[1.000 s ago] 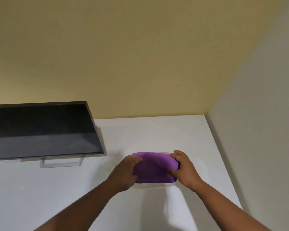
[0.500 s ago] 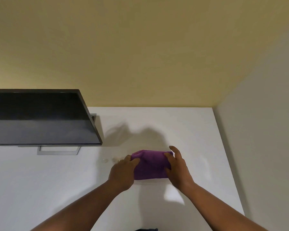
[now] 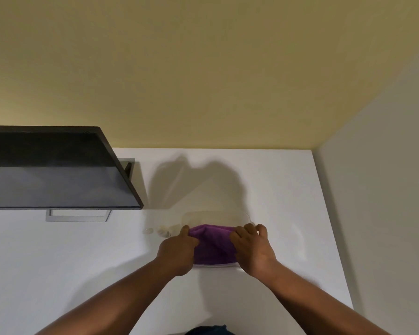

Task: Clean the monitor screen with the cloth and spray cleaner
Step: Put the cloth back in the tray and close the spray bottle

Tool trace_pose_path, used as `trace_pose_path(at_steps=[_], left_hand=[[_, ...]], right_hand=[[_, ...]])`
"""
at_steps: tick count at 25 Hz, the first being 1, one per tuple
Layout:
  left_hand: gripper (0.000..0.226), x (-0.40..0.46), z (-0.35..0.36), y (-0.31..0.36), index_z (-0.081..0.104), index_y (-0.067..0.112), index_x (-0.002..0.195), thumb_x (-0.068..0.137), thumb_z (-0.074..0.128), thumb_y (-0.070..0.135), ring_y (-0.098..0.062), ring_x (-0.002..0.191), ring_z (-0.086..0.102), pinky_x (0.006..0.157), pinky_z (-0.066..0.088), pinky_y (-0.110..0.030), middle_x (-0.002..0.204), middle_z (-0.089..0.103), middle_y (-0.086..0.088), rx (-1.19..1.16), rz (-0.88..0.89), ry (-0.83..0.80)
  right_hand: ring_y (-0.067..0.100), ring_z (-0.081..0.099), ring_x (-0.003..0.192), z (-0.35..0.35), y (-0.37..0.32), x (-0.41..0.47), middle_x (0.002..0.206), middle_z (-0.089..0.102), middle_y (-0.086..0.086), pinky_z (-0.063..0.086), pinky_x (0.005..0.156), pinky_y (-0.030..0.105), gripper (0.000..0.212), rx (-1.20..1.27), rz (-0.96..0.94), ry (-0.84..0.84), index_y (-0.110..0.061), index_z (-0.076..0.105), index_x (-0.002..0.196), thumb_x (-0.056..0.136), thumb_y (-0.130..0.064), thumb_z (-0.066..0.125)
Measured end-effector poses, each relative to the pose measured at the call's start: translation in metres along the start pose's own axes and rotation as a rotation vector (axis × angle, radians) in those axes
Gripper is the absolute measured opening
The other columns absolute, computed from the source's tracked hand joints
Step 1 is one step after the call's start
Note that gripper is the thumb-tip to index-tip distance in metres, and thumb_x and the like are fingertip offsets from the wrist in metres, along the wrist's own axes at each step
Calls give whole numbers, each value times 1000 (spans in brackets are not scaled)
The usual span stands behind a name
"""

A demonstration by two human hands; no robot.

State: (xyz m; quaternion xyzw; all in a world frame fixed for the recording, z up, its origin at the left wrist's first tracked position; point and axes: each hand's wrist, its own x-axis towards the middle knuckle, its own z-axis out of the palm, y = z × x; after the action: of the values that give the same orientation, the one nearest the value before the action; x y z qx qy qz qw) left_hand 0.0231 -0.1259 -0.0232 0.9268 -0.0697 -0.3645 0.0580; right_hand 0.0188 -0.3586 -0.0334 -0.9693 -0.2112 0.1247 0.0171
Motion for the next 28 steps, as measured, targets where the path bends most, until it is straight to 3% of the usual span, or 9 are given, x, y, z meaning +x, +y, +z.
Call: trace_pose_path(at_steps=[2, 4, 5, 7, 10, 13, 17, 24, 28], left_hand=[[19, -2, -6, 3, 65, 29, 106, 92, 71, 18, -27, 102, 70, 86, 61, -37, 170, 15, -3, 35, -20, -7], [21, -2, -12, 8, 63, 26, 111, 93, 72, 19, -23, 94, 72, 82, 62, -36, 168, 21, -5, 117, 5, 68], [27, -1, -14, 11, 62, 25, 118, 93, 73, 25, -23, 96, 71, 83, 61, -36, 163, 29, -5, 147, 57, 136], [54, 4, -16, 16, 54, 23, 135, 91, 70, 50, -25, 117, 61, 96, 55, -40, 155, 40, -4, 129, 191, 210], [112, 15, -17, 16, 22, 16, 159, 76, 63, 79, -33, 151, 27, 123, 25, -47, 166, 26, -10, 126, 255, -10], [135, 25, -9, 12, -4, 14, 163, 71, 71, 79, -34, 159, -3, 126, 4, -48, 173, -4, -13, 238, 239, -166], [141, 37, 1, 17, -9, 14, 162, 69, 79, 71, -37, 159, -5, 126, 1, -50, 172, -8, -16, 266, 211, -202], [132, 44, 4, 17, 10, 18, 160, 62, 84, 67, -35, 145, 33, 120, 28, -49, 161, 27, -12, 274, 224, -201], [114, 42, 5, 18, 25, 21, 153, 63, 84, 59, -31, 128, 46, 109, 39, -45, 148, 41, -8, 261, 241, -190]], right_hand=[[26, 61, 91, 0, 1, 2, 84, 63, -6, 34, 82, 40, 18, -61, -4, -37, -23, 61, 69, 61, -20, 77], [30, 60, 112, -2, 1, 3, 103, 67, -1, 36, 89, 44, 13, -59, -17, -15, -21, 66, 72, 74, -33, 70], [30, 57, 118, -3, -1, 5, 111, 67, 0, 36, 92, 45, 21, -48, -29, -14, -20, 69, 79, 79, -41, 64], [28, 53, 123, -7, -7, 8, 126, 65, 4, 38, 100, 45, 59, 17, -37, -96, -15, 71, 106, 85, -64, 47], [34, 35, 145, -10, -13, 11, 157, 41, 13, 27, 119, 46, 119, 41, -45, -322, -7, 40, 150, 70, -95, 34], [37, 5, 156, -7, -13, 16, 169, 6, 18, 7, 127, 48, 139, -43, -66, -482, -4, 4, 161, 66, -88, 62], [41, -2, 156, -4, -19, 26, 169, -5, 23, 6, 127, 51, 143, -102, -53, -543, -6, -5, 161, 67, -71, 80], [35, 35, 142, -3, -17, 32, 158, 32, 15, 26, 121, 47, 140, -101, -90, -554, -5, 8, 160, 62, -71, 82], [28, 50, 124, -2, -20, 31, 141, 47, 8, 36, 112, 42, 118, -94, -102, -508, -7, 31, 152, 65, -69, 81]])
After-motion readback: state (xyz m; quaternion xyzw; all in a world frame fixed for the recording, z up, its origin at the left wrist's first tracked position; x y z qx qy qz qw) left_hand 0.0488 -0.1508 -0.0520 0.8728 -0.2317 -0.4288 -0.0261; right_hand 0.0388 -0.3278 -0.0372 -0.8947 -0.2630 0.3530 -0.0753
